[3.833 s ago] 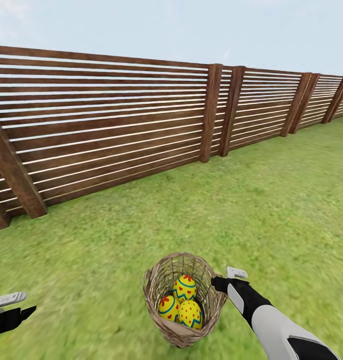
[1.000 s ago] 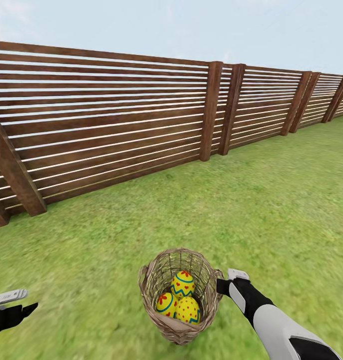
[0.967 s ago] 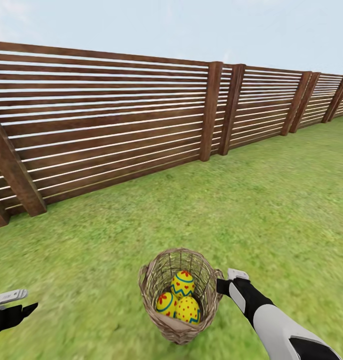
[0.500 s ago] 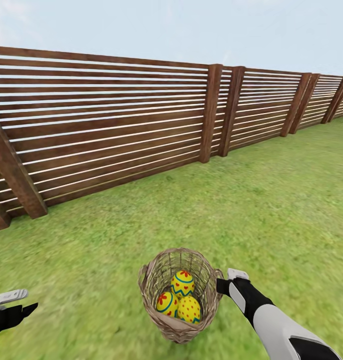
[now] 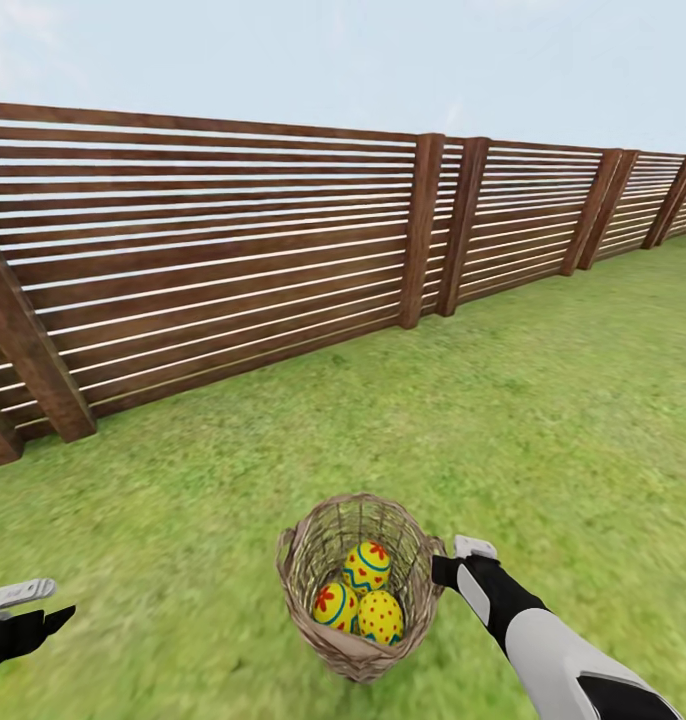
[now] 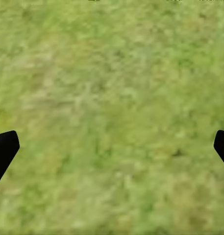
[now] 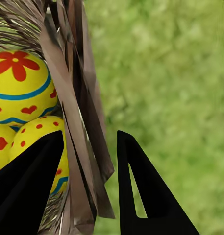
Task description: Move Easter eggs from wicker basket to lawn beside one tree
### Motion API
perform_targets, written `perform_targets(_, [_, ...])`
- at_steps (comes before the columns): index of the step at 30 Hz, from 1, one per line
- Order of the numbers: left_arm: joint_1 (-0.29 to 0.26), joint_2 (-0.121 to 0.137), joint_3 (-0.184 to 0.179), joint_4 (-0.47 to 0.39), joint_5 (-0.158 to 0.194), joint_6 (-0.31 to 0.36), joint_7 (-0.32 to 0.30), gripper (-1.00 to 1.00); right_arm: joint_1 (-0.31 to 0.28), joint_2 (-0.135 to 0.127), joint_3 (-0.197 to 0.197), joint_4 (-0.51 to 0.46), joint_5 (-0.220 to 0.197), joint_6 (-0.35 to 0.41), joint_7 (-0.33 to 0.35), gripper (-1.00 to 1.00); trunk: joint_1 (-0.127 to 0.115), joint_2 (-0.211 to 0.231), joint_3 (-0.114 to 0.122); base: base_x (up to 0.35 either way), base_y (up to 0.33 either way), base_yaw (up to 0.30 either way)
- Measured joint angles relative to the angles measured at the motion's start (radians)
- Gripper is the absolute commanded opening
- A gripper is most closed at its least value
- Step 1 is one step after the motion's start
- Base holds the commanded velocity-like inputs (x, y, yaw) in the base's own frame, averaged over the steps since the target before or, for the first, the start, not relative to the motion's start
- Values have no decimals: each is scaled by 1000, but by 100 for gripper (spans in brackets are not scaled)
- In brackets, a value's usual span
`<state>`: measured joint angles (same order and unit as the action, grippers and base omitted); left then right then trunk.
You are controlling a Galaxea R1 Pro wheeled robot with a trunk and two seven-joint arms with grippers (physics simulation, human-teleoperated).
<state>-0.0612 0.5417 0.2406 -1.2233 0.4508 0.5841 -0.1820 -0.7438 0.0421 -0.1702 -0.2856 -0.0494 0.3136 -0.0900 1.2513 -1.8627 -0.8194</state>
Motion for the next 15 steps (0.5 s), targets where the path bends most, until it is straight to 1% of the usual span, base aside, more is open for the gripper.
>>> perform_targets(7, [0, 0, 0, 3, 0, 0, 1, 100, 0, 7, 6, -1, -1, 0, 0, -100, -27, 49, 22, 0, 0, 0])
perform_targets(11, [0, 0, -1, 3, 0, 0, 2, 100, 0, 8, -4, -2, -1, -2, -2, -100, -42, 77, 34, 0, 0, 0])
perform_targets(15, [-1, 0, -1, 3, 0, 1, 3, 100, 0, 10, -6, -2, -1, -2, -5, -100, -58, 105, 47, 0, 0, 0])
